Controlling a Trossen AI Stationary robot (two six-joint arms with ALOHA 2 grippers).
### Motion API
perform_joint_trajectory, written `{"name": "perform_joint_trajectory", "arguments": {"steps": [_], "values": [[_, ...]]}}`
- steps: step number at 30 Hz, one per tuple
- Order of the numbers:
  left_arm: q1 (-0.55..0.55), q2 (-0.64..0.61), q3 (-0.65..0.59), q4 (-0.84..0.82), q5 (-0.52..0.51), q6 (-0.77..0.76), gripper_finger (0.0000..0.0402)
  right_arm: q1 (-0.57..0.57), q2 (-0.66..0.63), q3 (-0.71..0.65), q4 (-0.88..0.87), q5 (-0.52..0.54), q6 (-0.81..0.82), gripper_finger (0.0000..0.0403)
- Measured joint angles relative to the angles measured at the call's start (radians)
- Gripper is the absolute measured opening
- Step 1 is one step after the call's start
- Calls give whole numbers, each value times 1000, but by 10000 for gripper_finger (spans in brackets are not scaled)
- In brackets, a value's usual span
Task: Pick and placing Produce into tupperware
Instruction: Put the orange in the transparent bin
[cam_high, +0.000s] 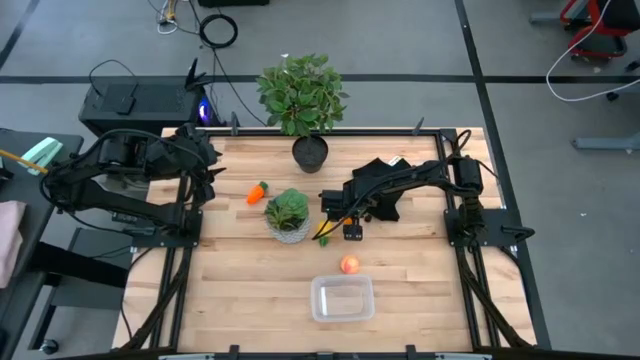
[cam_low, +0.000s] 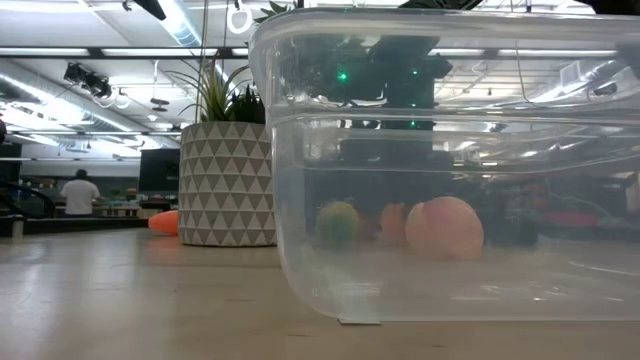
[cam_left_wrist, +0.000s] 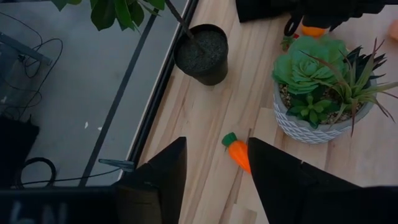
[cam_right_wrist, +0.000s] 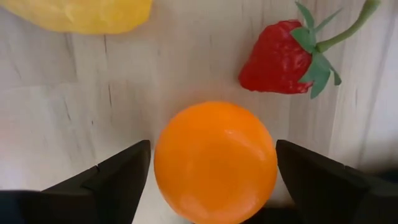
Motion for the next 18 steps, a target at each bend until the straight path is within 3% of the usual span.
{"name": "perform_joint_trajectory", "arguments": {"steps": [12, 18], "values": [[0, 0, 0, 0, 0, 0, 172, 0, -3, 0, 0, 0, 0, 268], [0, 0, 0, 0, 0, 0, 172, 0, -21, 1, 9, 0, 0, 254]]}}
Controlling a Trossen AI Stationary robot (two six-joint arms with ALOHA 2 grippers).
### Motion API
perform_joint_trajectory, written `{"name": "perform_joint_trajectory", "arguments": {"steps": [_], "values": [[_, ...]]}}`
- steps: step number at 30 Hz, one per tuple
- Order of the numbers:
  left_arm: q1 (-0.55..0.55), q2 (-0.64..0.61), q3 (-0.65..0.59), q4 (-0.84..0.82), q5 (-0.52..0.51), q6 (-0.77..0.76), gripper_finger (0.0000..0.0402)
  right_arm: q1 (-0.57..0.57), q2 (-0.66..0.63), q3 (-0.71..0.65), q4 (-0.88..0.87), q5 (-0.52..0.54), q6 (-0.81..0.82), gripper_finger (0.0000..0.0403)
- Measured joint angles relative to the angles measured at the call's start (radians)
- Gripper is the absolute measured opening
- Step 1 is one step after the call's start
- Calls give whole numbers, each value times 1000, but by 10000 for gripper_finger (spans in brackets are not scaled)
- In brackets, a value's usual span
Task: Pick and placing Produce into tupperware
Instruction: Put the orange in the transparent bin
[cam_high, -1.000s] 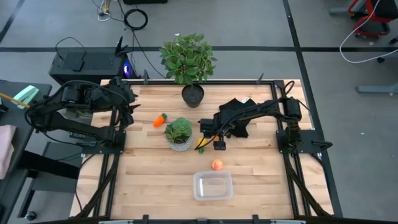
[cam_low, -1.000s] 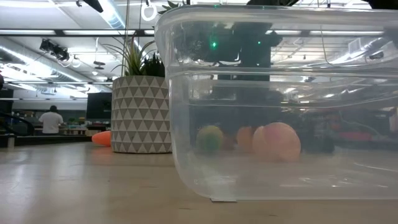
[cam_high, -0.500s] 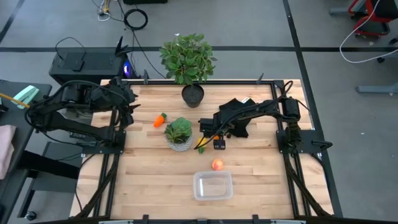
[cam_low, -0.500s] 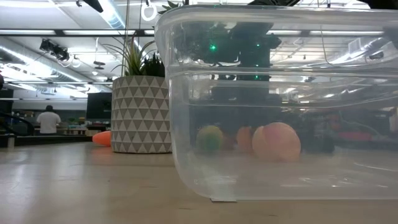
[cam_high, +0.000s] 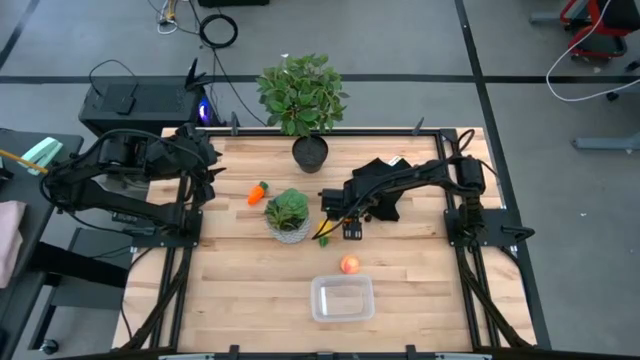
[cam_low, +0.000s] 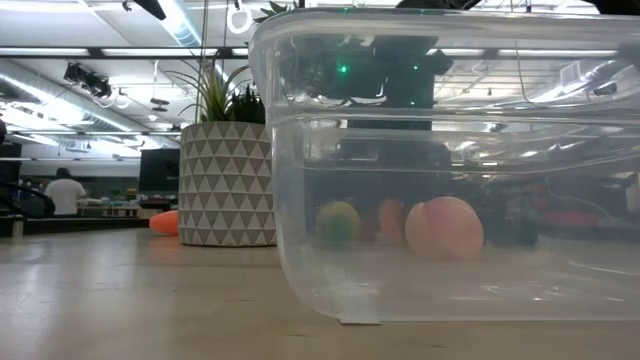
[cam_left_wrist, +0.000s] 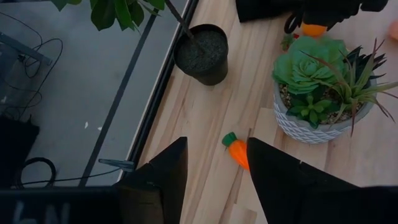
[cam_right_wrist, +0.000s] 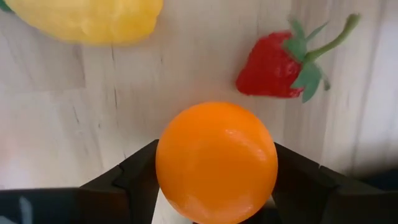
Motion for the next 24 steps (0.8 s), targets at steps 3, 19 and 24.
{"name": "perform_joint_trajectory", "arguments": {"steps": [3, 19, 24], "values": [[0, 0, 0, 0, 0, 1, 173, 0, -24, 0, -12, 0, 0, 264], [0, 0, 0, 0, 0, 2, 177, 123, -352, 0, 11, -224, 181, 268], [0, 0, 0, 0, 0, 2, 176, 271, -391, 0, 48, -230, 274, 266]]}}
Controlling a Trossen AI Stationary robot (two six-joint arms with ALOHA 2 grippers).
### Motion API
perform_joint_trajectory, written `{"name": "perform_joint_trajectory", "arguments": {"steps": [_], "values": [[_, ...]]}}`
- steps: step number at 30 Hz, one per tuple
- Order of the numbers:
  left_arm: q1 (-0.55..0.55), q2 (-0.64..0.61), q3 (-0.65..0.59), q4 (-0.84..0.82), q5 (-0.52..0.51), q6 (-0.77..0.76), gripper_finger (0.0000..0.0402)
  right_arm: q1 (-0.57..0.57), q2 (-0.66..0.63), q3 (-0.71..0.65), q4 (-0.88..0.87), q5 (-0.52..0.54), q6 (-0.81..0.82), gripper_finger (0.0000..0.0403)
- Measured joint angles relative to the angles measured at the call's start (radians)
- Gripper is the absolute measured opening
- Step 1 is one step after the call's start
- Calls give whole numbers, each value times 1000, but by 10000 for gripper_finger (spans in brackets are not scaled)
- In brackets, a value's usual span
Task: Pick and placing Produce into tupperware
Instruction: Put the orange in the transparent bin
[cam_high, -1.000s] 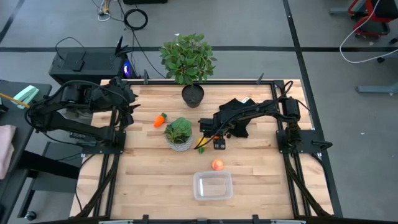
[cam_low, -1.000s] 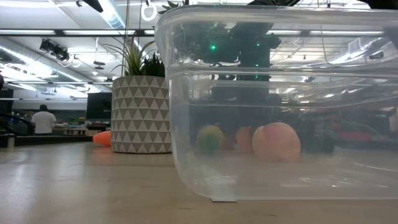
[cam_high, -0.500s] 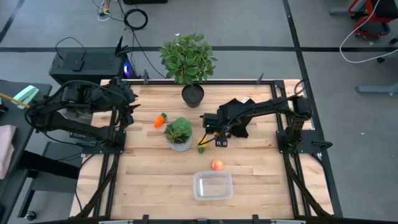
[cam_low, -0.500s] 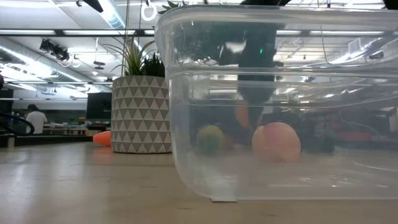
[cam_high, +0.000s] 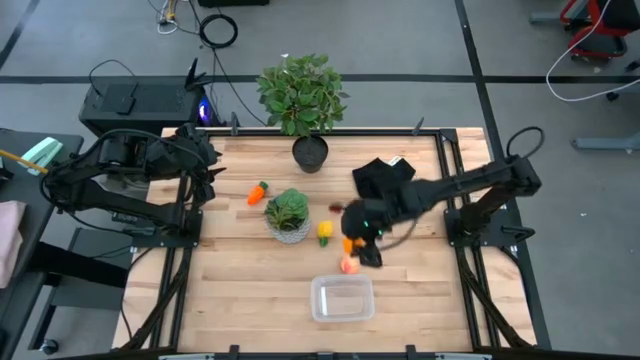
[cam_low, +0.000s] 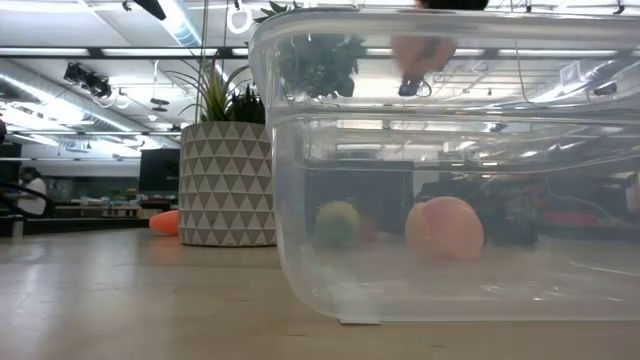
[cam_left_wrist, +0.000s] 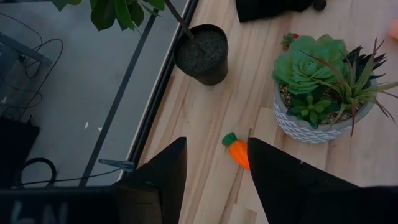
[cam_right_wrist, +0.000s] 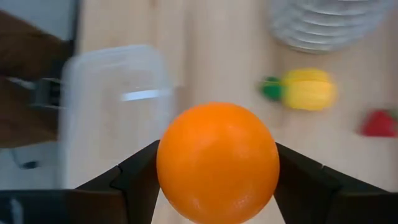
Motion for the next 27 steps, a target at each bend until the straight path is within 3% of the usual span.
{"name": "perform_joint_trajectory", "arguments": {"steps": [7, 13, 17, 27], "values": [[0, 0, 0, 9, 0, 0, 175, 182, 53, 0, 166, 14, 217, 266], [0, 0, 0, 34, 0, 3, 176, 265, 141, 0, 230, 23, 325, 266], [0, 0, 0, 35, 0, 33, 173, 281, 199, 23, 236, 42, 301, 264], [0, 0, 0, 34, 0, 48, 175, 273, 402, 210, 118, 244, 161, 264]]}}
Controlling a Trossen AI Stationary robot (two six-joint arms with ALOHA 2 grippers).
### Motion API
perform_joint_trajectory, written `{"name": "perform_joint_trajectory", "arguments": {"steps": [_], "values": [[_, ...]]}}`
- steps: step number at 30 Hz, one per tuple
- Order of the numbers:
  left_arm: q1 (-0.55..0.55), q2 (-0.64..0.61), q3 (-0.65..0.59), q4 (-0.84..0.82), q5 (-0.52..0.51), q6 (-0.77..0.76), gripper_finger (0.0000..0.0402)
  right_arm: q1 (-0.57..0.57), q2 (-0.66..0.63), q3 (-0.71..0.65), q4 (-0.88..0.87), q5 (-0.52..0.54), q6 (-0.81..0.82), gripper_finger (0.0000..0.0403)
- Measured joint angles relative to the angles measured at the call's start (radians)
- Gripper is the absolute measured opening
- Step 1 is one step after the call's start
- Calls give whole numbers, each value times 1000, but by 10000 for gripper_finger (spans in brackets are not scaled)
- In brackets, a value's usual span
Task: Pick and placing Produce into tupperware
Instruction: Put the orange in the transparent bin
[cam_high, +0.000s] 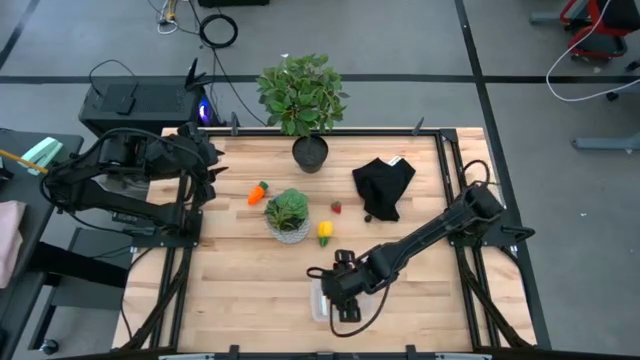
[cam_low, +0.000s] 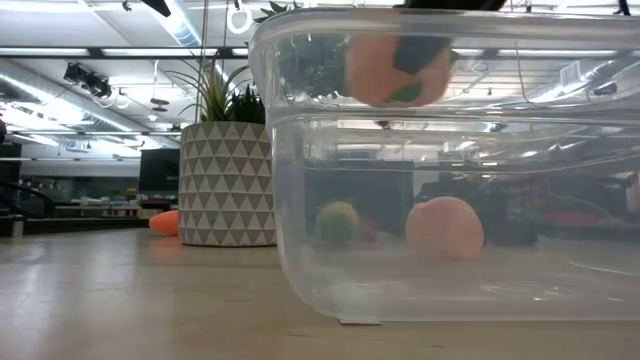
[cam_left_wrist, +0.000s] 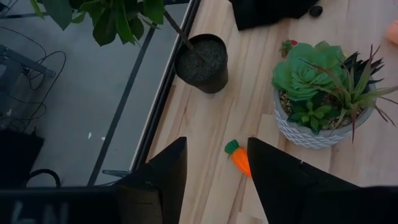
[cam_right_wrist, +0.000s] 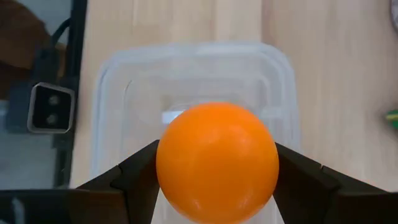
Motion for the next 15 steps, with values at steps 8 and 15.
{"name": "perform_joint_trajectory", "arguments": {"steps": [8, 15], "values": [[0, 0, 0, 0, 0, 63, 176, 4, 92, 121, -23, 49, -34, 264], [0, 0, 0, -1, 0, 52, 174, 21, 131, 182, -85, 43, -119, 262]]}}
